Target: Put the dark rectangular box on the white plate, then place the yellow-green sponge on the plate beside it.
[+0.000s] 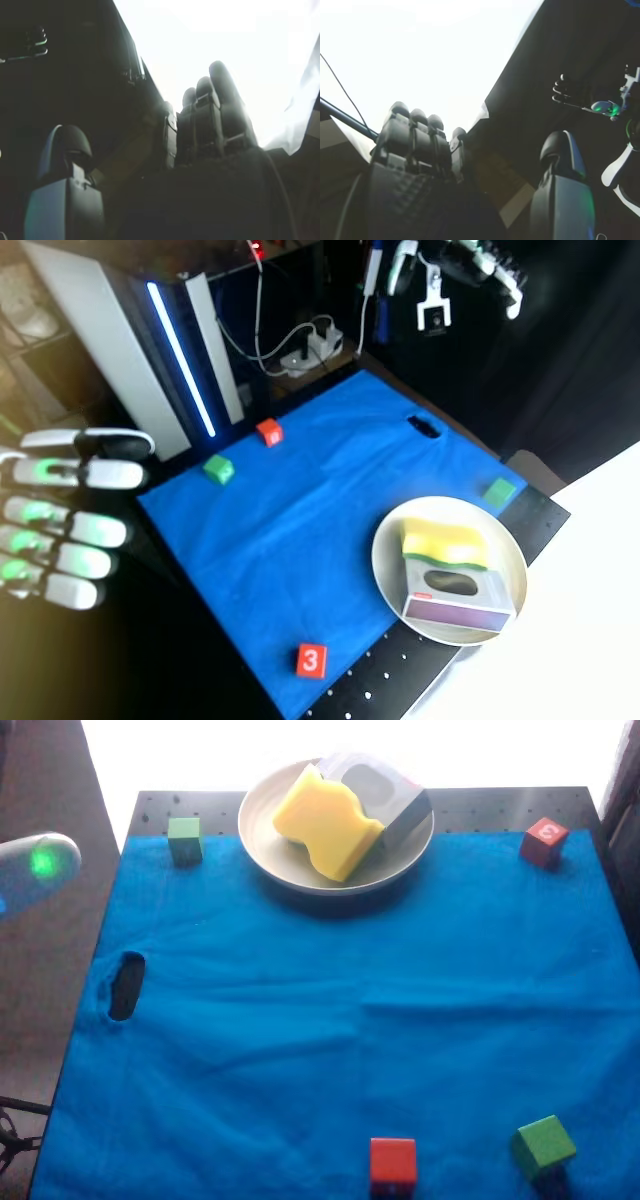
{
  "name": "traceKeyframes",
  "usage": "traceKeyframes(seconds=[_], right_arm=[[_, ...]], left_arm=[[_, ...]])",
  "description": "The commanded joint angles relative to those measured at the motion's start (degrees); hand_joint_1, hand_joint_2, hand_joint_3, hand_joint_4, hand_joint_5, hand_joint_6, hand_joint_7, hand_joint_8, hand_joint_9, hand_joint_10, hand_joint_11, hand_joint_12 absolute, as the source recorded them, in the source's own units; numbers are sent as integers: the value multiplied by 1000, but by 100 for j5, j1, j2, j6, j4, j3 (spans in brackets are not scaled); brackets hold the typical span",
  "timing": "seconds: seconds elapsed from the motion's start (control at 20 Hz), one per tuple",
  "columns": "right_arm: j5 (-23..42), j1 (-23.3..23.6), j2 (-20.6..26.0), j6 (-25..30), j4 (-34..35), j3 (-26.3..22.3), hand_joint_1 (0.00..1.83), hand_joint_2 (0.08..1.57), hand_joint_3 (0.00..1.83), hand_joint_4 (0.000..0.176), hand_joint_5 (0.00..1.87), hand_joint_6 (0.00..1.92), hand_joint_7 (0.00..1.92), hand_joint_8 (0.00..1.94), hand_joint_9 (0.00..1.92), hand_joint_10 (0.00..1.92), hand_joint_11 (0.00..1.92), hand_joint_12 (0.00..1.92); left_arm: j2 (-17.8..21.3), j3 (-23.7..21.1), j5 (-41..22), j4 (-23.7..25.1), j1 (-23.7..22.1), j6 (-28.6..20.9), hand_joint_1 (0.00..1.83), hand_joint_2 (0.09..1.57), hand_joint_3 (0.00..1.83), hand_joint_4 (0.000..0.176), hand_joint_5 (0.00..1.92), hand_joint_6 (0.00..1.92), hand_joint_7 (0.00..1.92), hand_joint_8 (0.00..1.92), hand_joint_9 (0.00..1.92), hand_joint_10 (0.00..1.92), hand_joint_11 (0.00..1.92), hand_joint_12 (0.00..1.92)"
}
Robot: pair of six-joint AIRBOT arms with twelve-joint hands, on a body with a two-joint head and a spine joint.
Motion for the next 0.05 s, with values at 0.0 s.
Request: traceKeyframes(seconds=[0.0], right_arm=[[703, 39, -11, 28, 136, 27, 648, 927, 10, 129, 134, 11, 77, 6, 0, 0, 0, 0]], left_arm=[[39, -3, -738, -71, -16, -28, 391, 1060, 0, 133, 71, 0, 59, 0, 114, 0, 0, 671]])
